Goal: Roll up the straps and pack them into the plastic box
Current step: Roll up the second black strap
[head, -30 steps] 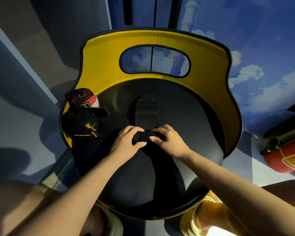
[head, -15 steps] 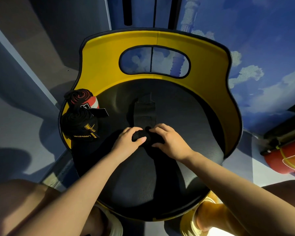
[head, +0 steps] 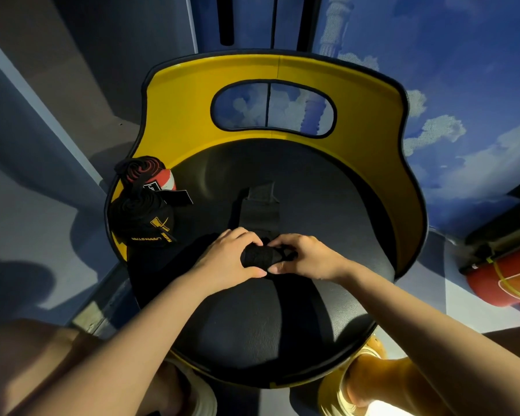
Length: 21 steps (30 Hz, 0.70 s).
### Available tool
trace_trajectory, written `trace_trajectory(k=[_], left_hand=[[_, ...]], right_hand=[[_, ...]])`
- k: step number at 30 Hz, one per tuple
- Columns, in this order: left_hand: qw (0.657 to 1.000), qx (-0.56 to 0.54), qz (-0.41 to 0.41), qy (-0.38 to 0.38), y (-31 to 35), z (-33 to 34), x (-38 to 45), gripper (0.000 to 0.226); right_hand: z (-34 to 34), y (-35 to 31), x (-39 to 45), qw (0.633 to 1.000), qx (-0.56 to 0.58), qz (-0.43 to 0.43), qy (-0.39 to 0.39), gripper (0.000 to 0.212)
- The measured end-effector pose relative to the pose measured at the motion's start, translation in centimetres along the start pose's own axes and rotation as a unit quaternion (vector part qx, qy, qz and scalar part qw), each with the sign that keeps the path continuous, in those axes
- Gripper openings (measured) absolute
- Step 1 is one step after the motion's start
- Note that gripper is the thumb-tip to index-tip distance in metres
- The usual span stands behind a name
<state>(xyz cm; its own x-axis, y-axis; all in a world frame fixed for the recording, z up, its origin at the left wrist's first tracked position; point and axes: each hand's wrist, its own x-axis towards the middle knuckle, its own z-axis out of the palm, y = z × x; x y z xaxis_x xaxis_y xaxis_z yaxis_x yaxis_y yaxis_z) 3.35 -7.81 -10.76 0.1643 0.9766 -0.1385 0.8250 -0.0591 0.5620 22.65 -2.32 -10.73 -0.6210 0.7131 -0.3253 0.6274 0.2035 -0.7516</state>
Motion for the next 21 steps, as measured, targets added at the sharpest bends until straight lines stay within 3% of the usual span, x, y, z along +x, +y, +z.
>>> trace_trajectory(k=[4, 7, 9, 14, 21], left_hand=[[0.997, -0.056, -0.031, -0.037, -0.1, -0.2, 0.1, 0.042], [0.993, -0.086, -0.047, -0.065, -0.2, -0.2, 0.1, 0.037], [0.991, -0.100, -0.051, -0.077, -0.3, -0.3, 0.1, 0.034], [0.986, -0.115, -0.057, -0.109, -0.1, -0.6, 0.3, 0.031], [0.983, -0.132, -0.055, -0.118, -0.5, -0.7, 0.2, 0.036]], right_hand=[[0.2, 0.0, -0.2, 0.997, 0.068, 0.030, 0.011, 0.025], [0.3, 0.7, 0.3, 0.981, 0.037, 0.052, 0.182, 0.015], [0.3, 1.3, 1.1, 0.971, -0.020, 0.046, 0.235, 0.022], [0.9, 1.6, 3.3, 0.978, -0.095, 0.048, 0.177, 0.047], [0.8, 1.5, 5.2, 0.978, -0.089, 0.058, 0.182, 0.046]])
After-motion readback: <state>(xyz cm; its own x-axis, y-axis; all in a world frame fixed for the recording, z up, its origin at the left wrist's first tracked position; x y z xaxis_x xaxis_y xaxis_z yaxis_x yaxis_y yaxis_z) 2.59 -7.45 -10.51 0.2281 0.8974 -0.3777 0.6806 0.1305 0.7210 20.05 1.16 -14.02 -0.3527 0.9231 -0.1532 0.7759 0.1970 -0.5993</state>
